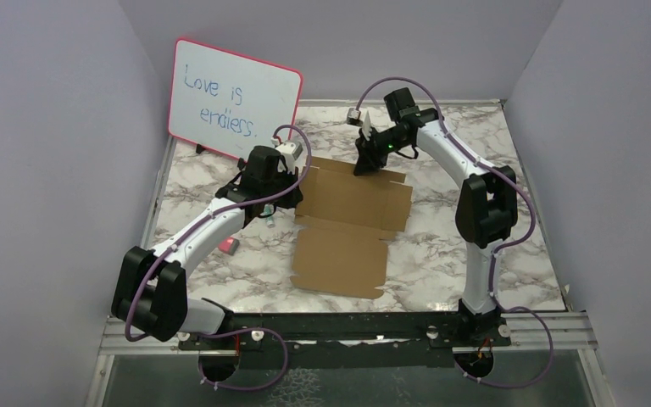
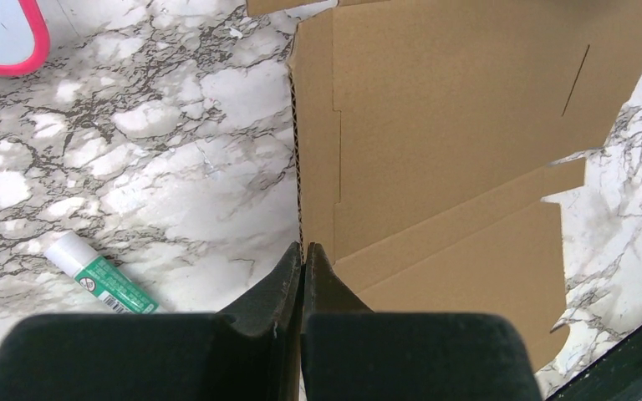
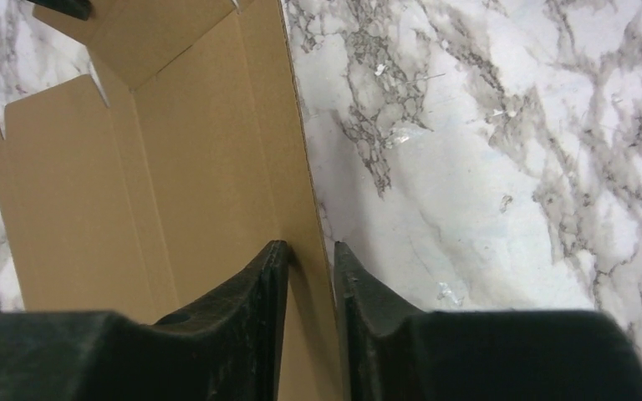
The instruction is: Fold the paper box
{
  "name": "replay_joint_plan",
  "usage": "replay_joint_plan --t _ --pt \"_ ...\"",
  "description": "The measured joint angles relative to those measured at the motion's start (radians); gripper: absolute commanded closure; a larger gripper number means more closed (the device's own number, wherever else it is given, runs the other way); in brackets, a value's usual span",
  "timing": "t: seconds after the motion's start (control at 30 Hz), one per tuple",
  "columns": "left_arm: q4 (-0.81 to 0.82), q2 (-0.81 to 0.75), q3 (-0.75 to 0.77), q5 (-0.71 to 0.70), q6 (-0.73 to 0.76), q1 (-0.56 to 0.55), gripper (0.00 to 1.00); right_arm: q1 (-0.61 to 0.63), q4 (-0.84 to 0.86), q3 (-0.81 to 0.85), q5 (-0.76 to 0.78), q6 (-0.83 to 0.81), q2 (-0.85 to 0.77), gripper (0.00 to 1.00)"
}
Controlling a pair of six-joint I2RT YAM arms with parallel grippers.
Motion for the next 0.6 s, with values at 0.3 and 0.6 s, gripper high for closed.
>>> replay_joint_plan --t 0.3,0.6 --pt "-0.002 0.0 -0.002 -0.002 -0.03 0.0 1.0 -0.006 -0.065 0.002 -0.038 -0.036 0.002 0.94" --pt "0.066 0.002 -0.086 -0.062 -0.158 0.001 0.91 -0.005 -0.04 -0.092 -0.037 -0.056 -0.032 0.99"
